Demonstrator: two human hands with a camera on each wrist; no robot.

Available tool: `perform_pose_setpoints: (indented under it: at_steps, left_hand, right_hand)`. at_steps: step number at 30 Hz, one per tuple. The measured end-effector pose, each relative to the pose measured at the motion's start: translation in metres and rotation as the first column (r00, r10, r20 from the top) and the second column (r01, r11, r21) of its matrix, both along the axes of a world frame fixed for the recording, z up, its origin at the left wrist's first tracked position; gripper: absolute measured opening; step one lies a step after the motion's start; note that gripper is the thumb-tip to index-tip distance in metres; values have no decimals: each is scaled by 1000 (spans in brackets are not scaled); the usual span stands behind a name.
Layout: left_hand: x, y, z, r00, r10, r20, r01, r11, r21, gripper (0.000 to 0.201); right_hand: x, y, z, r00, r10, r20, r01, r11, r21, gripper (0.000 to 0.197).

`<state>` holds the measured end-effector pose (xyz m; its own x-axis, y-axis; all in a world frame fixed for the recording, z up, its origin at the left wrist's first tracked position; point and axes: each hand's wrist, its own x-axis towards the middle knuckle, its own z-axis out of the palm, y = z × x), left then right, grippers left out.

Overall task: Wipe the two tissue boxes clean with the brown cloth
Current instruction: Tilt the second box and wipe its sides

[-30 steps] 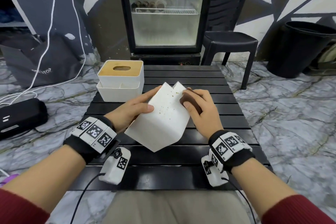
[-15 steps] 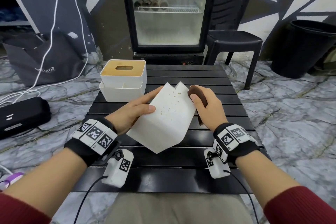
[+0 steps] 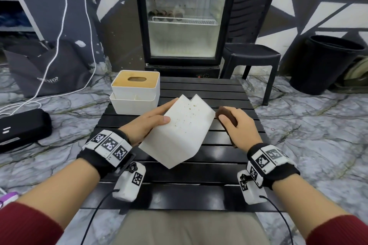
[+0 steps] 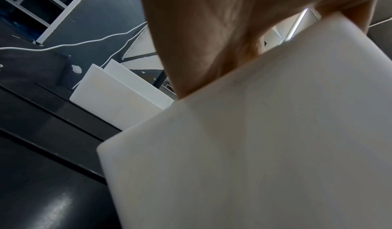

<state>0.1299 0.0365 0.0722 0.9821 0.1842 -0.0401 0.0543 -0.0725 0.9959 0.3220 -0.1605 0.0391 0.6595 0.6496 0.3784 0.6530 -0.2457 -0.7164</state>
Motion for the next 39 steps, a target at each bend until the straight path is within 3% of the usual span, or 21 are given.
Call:
perform_pose_setpoints:
  at_steps: [5, 9, 17, 25, 39]
  left_hand:
    - [0, -2, 1, 1000, -4, -3, 4, 999, 35, 59]
    - [1, -4, 0, 1000, 9, -5, -8, 999, 44, 60]
    - [0, -6, 2, 1000, -4, 3, 4, 997, 81, 59]
    - [3, -4, -1, 1000, -16, -9, 17, 998, 66, 63]
    - [7, 0, -3, 999, -46, -3, 46, 999, 6, 75]
  right_hand:
    - [-35, 3, 22, 979, 110, 171, -128, 987, 98, 29]
    - [-72, 10, 32, 931, 246, 271, -259, 966, 13, 32]
    - [-104, 20, 17, 860, 164, 483, -230, 970, 79, 38]
    - [-83, 29, 8, 956, 140, 258, -188, 966, 174, 41]
    - [-25, 50, 8, 990, 40, 133, -60, 987, 152, 43]
